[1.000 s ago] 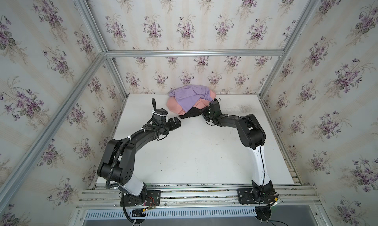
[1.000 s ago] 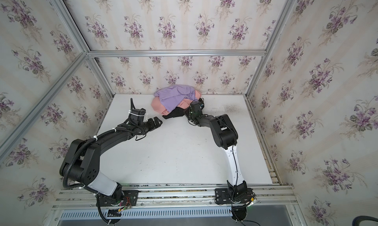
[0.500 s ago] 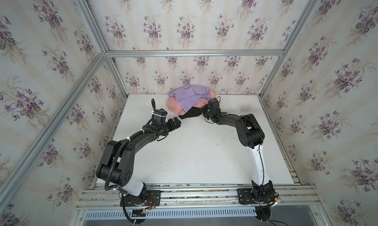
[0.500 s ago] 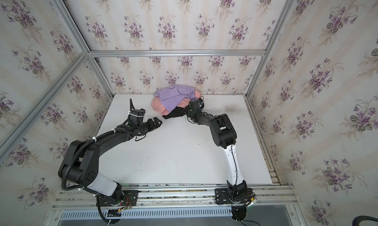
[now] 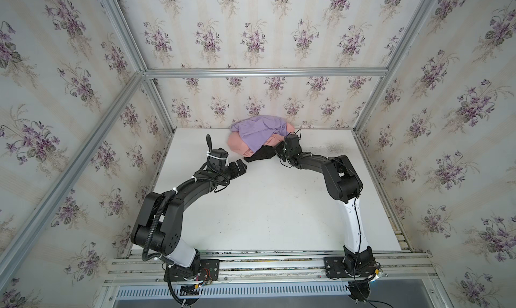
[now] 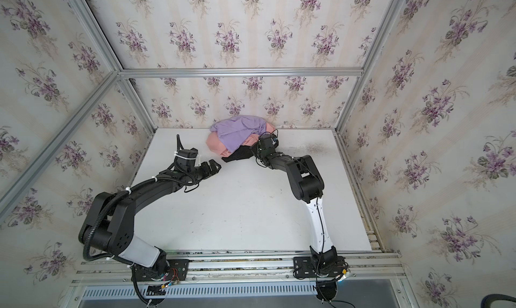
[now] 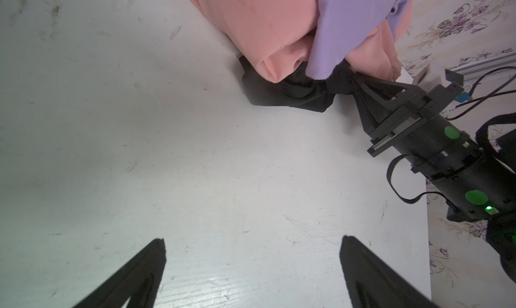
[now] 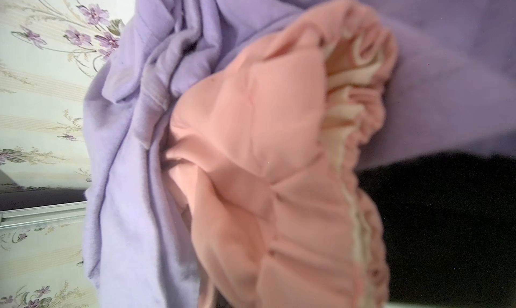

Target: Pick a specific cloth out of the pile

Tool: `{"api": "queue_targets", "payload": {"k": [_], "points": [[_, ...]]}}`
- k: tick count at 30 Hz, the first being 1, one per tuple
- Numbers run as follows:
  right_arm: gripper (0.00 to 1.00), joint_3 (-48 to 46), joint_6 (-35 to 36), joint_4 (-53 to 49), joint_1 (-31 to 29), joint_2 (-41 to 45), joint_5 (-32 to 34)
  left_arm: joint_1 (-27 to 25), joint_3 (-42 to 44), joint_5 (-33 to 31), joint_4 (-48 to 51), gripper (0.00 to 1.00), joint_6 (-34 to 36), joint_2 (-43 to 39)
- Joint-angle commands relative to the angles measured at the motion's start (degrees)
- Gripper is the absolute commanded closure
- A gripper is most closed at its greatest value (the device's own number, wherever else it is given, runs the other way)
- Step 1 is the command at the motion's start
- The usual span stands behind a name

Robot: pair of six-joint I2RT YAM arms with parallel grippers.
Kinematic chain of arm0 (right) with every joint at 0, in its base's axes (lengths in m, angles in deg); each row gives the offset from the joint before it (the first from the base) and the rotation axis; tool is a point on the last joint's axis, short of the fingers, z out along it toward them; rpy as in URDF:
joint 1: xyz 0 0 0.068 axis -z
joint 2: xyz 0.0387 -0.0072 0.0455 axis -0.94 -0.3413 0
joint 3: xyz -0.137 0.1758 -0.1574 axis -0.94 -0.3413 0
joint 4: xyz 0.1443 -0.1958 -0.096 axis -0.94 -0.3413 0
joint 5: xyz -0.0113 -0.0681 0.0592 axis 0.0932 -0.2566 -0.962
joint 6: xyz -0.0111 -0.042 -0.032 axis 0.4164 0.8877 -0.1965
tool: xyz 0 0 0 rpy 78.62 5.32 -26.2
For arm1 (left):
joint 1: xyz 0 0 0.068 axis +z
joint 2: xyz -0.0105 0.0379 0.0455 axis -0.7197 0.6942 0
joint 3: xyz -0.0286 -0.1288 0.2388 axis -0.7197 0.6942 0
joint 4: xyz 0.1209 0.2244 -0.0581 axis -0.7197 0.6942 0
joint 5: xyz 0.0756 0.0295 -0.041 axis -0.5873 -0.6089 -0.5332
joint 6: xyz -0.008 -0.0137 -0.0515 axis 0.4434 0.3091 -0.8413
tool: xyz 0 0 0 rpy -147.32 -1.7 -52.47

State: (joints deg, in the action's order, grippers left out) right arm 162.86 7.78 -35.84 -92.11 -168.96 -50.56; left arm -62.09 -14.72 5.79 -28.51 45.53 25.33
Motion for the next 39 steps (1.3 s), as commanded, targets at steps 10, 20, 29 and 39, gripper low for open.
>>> {"api": "queue_targets", "payload": {"k": [10, 20, 29, 39], "points": [[1.0, 2.1, 3.1, -1.0, -0.1, 4.2, 0.4, 0.1, -0.9, -0.6, -1.3, 0.0, -1.1, -0.9], [1.0, 2.6, 3.6, -1.9, -0.1, 7.2, 0.1, 0.0, -0.7, -0.4, -1.4, 0.0, -1.2, -1.6], [1.0, 4.3, 4.2, -3.3, -0.2, 9.3, -0.1, 0.1, -0.5, -0.3, -1.8, 0.0, -1.4, -2.2], [1.0, 6.7, 4.6, -4.8, -0.2, 10.8, -0.4, 0.1, 0.4, -0.7, -1.9, 0.0, -1.6, -3.4]]}}
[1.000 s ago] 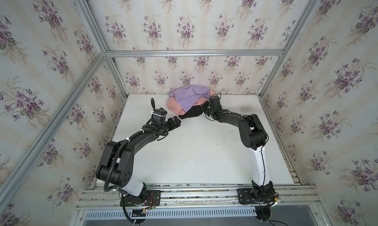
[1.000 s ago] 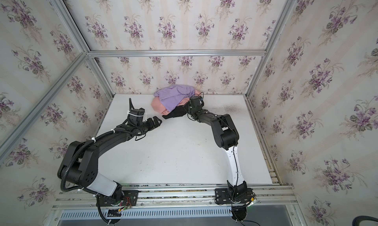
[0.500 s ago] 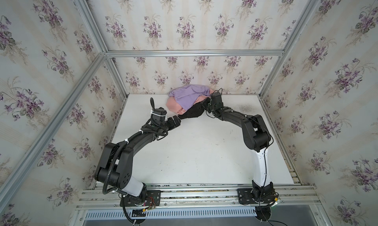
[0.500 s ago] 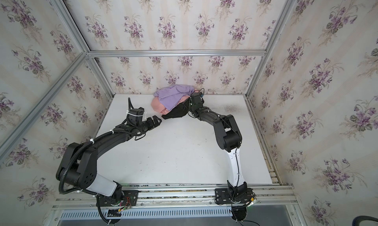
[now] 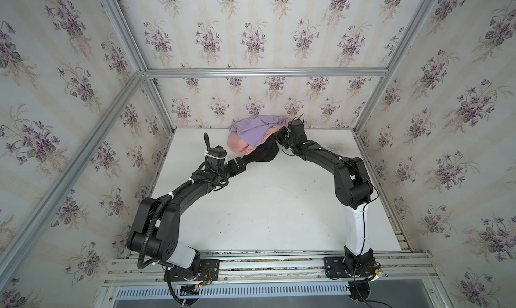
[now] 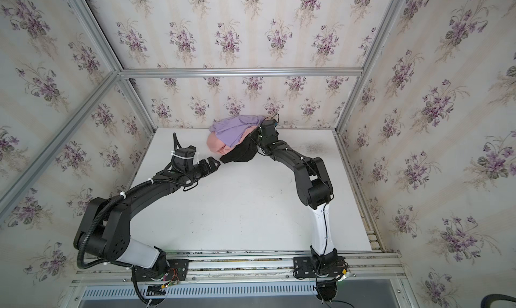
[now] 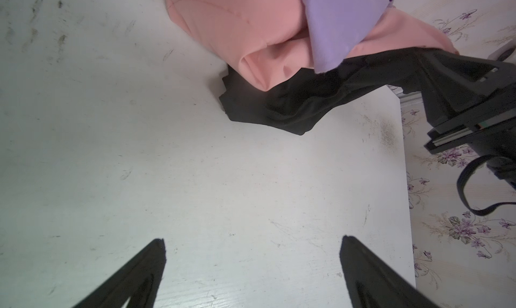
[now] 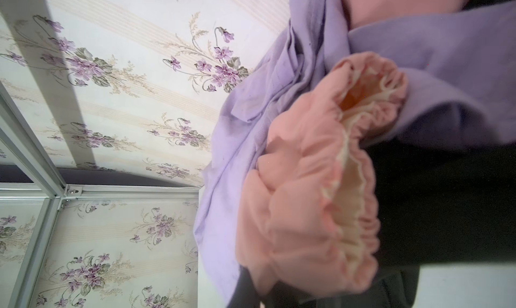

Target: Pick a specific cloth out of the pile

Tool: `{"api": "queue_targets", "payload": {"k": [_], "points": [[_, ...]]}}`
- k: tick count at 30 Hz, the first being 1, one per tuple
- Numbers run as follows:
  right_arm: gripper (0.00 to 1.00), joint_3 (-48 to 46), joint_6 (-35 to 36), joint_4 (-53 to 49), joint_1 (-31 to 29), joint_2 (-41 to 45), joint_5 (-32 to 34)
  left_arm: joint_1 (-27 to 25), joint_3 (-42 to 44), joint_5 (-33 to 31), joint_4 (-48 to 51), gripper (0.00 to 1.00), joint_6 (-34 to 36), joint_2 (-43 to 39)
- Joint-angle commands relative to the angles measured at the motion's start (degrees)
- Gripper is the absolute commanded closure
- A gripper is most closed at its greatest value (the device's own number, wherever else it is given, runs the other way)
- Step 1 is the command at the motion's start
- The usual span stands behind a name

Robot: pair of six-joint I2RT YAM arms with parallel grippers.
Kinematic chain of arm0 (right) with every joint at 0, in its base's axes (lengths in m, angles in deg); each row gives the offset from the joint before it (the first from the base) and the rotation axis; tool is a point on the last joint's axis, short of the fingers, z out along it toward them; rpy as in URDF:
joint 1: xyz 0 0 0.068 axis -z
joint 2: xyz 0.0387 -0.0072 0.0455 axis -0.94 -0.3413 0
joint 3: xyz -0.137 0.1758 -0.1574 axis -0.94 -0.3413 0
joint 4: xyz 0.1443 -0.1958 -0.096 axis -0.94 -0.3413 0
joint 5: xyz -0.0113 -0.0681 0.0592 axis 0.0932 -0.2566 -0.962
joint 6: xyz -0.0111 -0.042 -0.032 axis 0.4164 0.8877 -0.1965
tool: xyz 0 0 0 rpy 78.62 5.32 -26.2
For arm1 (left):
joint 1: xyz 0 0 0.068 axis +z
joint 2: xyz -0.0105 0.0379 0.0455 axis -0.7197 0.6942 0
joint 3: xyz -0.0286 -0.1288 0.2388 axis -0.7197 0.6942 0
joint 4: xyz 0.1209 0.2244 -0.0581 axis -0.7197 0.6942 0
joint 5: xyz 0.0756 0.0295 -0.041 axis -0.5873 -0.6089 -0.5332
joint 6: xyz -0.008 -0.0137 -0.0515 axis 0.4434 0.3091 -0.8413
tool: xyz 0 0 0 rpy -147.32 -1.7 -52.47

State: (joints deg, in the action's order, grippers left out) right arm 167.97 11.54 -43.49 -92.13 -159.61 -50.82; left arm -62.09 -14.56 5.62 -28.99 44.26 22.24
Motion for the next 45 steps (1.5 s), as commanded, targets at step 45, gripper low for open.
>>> {"api": "queue_targets", "payload": {"k": [45], "points": [[0.99, 41.7, 17.3, -41.7, 0.7, -6.3, -19.8, 0.1, 0.4, -0.7, -1.6, 0.0, -0.7, -3.2]]}}
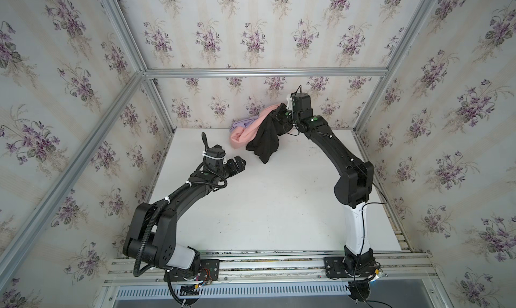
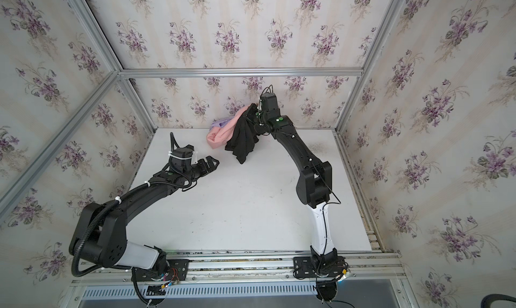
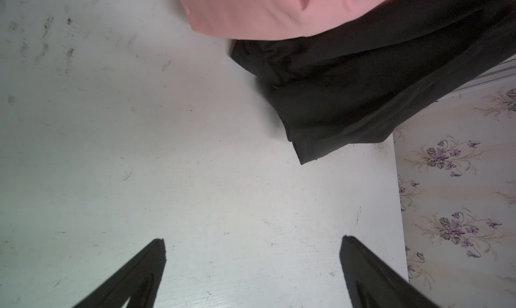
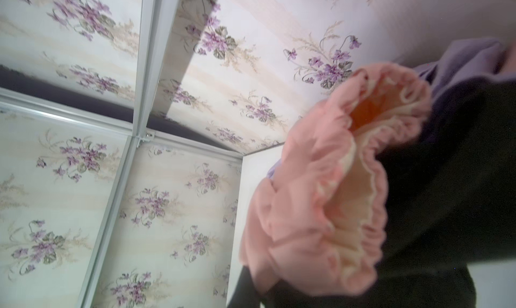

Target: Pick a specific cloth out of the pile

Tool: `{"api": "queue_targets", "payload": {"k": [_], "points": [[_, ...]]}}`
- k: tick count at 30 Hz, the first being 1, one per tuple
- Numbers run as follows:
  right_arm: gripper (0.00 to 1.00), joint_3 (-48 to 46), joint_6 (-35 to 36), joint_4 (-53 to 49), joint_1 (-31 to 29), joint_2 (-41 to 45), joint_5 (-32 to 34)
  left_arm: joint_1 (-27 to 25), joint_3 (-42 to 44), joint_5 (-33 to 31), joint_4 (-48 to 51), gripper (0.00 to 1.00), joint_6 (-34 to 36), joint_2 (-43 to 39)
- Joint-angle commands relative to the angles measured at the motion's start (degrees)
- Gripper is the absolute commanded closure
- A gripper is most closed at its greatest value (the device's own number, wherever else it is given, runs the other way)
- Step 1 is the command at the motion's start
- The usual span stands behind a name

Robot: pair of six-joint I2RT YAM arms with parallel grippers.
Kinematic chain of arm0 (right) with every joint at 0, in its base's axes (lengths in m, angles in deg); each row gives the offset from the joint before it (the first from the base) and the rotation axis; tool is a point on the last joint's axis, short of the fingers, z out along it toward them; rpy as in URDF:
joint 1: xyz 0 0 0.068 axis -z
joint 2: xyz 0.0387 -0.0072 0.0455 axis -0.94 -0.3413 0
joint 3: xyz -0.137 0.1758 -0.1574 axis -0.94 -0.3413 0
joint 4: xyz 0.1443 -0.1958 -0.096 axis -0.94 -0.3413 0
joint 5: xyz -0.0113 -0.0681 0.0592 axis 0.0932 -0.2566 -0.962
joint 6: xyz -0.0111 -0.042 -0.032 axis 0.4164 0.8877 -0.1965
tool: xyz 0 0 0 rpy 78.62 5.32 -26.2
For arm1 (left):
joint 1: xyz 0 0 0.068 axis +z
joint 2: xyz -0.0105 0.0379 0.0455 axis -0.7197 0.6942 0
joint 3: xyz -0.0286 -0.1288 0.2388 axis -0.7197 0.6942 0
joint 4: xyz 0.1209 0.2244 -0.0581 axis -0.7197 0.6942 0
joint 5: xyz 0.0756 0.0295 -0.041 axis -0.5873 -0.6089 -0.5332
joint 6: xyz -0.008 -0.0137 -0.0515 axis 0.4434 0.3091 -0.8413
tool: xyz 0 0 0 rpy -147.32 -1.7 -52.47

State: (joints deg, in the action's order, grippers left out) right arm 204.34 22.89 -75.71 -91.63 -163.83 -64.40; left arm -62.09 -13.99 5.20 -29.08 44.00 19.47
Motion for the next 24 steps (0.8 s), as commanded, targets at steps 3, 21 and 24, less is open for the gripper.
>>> {"api": "queue_targets", "payload": {"k": [3, 21, 24], "points": [[0.99, 12.6, 11.0, -19.5, 0.6, -6.0, -7.7, 0.1, -0.2, -0.2, -1.5, 0.0, -0.5, -0.6], [0.98, 16.8, 33.6, -49.4, 1.9, -11.6, 0.3, 0.0, 0.8, -0.1, -1.5, 0.0, -1.0, -2.2], [0.97, 16.8, 35.4, -52.5, 1.7, -12.5, 4.0, 0.0, 0.8, -0.1, -1.5, 0.0, -1.1, -2.3]]}}
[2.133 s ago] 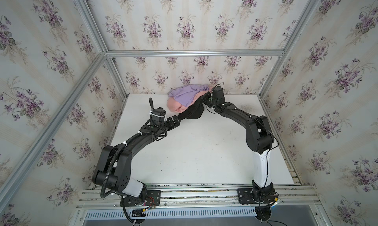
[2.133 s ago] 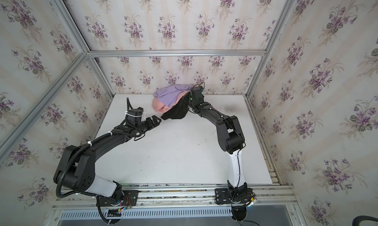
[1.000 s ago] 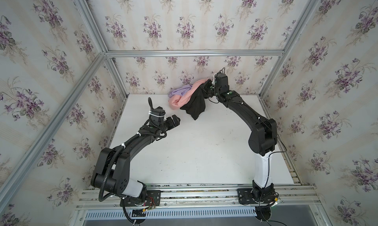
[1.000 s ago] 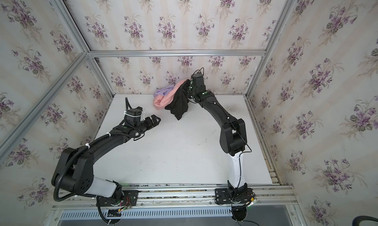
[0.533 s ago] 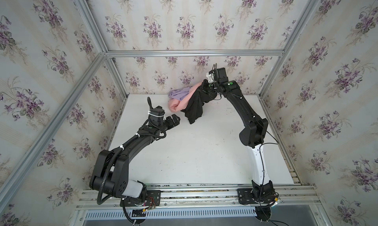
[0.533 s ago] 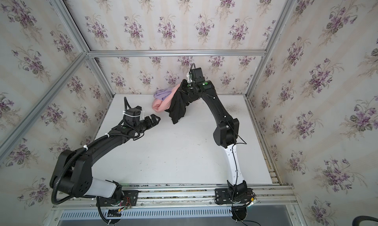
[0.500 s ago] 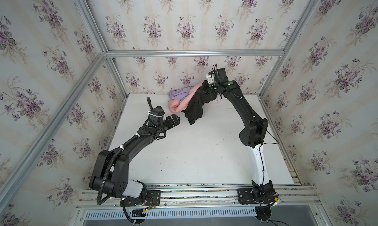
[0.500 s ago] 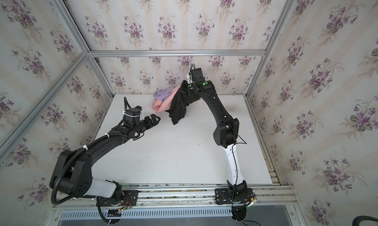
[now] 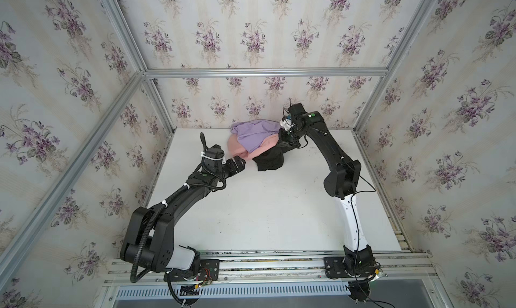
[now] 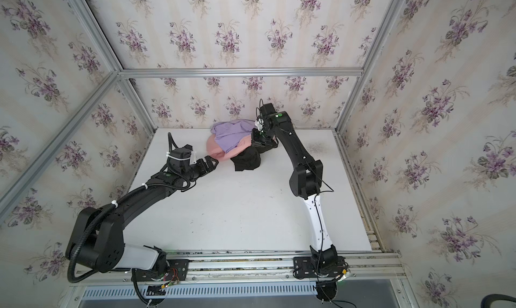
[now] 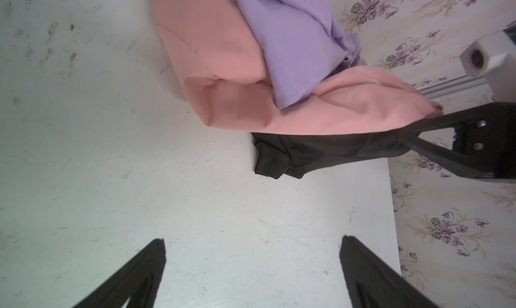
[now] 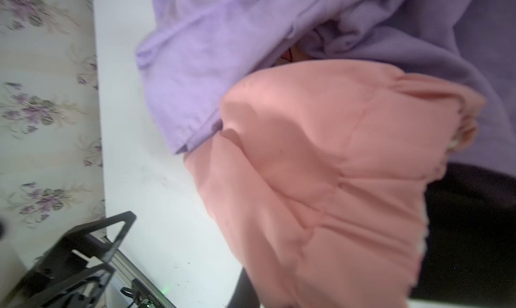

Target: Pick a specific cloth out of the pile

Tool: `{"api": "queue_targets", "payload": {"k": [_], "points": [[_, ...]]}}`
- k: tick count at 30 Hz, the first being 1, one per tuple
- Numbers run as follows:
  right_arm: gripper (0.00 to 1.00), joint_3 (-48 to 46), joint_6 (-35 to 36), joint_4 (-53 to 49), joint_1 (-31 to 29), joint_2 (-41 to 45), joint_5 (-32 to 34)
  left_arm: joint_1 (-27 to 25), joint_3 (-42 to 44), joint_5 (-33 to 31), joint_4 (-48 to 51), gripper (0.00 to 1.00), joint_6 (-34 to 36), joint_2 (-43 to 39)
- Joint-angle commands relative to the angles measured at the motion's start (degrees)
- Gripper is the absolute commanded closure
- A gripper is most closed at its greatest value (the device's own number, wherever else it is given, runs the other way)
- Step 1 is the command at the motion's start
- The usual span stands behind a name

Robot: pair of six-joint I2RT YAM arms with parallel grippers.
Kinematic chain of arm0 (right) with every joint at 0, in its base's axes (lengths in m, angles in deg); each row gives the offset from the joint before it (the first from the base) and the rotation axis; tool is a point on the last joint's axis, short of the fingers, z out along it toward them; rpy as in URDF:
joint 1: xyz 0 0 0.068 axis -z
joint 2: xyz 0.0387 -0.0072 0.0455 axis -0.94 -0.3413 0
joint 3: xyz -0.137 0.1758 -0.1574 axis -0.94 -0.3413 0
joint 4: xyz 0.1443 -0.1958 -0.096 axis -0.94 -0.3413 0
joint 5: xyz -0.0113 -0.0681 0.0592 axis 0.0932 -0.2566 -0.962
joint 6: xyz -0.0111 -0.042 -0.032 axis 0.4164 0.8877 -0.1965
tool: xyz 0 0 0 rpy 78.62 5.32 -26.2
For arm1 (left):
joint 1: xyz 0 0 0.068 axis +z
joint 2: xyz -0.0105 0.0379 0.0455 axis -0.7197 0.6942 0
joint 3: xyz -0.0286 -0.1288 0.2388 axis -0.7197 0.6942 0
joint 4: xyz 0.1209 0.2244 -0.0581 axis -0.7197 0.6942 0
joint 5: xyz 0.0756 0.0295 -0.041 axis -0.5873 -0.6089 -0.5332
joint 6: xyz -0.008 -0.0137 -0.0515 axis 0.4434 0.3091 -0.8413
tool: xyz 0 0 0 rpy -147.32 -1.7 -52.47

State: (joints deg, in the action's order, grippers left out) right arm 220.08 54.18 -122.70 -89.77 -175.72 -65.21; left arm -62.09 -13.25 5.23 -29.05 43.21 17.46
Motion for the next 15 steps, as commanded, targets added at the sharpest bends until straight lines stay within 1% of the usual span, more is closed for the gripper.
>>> {"api": "queue_targets", "payload": {"k": [1, 9, 12, 15], "points": [[0.97, 1.1, 4.7, -6.2, -0.3, -0.9, 6.2, 0.0, 0.2, -0.1, -1.6, 0.0, -0.4, -0.3], [0.95, 0.7, 8.1, -11.9, -0.6, -2.2, 15.4, -0.6, 0.3, -0.3, -1.6, 0.0, -0.6, -0.4], [0.93, -0.5, 8.8, -12.5, -0.7, -1.9, 17.5, -0.7, 0.4, -0.4, -1.5, 0.0, -0.8, -0.3], [0.9, -3.8, 9.2, -11.3, -0.7, -0.1, 17.2, -0.9, 0.4, -0.4, -1.6, 0.0, -0.8, -0.5]]}}
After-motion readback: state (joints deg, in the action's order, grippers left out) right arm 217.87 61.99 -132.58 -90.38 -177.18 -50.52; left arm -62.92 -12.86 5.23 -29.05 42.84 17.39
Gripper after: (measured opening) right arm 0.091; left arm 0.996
